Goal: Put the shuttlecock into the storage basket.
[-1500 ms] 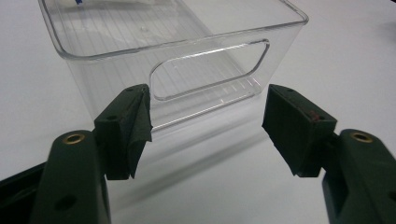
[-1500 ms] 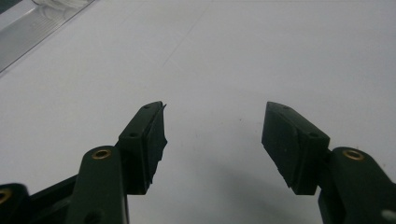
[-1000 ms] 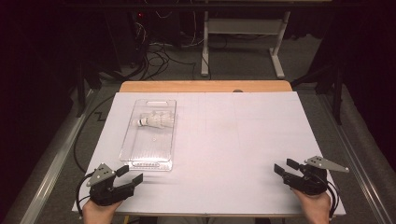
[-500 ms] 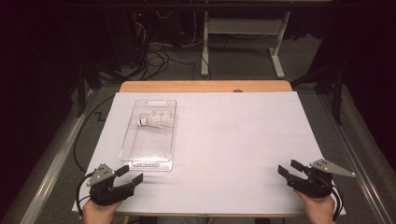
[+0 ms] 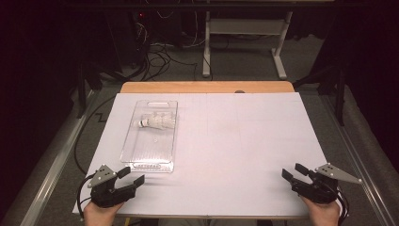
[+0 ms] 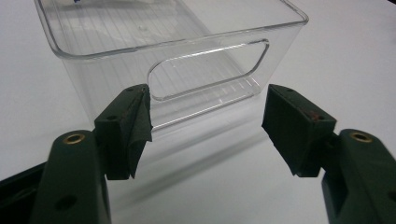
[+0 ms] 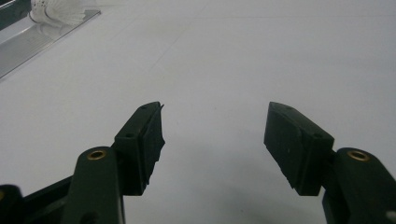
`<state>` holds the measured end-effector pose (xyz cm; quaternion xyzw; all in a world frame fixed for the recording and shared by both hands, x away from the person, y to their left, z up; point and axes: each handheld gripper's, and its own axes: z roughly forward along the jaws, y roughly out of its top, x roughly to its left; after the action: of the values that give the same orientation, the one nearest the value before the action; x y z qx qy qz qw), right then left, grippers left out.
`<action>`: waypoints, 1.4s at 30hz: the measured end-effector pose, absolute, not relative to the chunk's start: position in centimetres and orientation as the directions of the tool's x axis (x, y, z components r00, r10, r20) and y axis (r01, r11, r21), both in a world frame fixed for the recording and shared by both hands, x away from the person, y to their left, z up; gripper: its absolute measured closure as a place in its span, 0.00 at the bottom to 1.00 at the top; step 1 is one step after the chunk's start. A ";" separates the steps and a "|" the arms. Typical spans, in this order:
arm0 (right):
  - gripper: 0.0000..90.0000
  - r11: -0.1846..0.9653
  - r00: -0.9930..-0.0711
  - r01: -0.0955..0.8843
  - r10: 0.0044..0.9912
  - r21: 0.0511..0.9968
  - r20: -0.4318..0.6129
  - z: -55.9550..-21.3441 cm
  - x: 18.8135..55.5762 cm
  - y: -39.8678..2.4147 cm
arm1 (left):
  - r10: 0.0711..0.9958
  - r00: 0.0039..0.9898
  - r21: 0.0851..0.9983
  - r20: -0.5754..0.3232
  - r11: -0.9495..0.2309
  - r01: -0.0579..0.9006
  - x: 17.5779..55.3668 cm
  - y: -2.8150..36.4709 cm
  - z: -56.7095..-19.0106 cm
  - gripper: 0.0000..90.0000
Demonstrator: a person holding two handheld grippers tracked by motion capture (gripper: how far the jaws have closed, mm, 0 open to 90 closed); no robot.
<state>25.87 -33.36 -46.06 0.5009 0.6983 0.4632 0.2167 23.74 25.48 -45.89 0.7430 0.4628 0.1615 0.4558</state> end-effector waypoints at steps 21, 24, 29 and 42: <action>0.41 0.034 -0.400 0.480 0.898 0.876 0.185 -46.1 24.8 -34.1 | 0.832 0.519 0.828 -0.194 -0.144 0.542 23.7 25.6 -45.9 0.37; 0.41 0.034 -0.401 0.485 0.896 0.874 0.188 -46.2 24.9 -34.1 | 0.832 0.520 0.829 -0.195 -0.144 0.541 23.7 25.6 -45.9 0.37; 0.41 0.036 -0.404 0.486 0.895 0.873 0.188 -46.3 24.9 -34.2 | 0.832 0.522 0.830 -0.189 -0.149 0.537 23.6 25.5 -45.9 0.37; 0.40 0.033 -0.410 0.488 0.891 0.872 0.195 -46.4 24.9 -34.2 | 0.831 0.521 0.830 -0.196 -0.143 0.540 23.6 25.5 -45.9 0.37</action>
<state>24.88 -34.20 -46.36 0.5013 0.6876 0.4817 0.2094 23.58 25.51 -45.93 0.7393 0.4636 0.1575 0.4623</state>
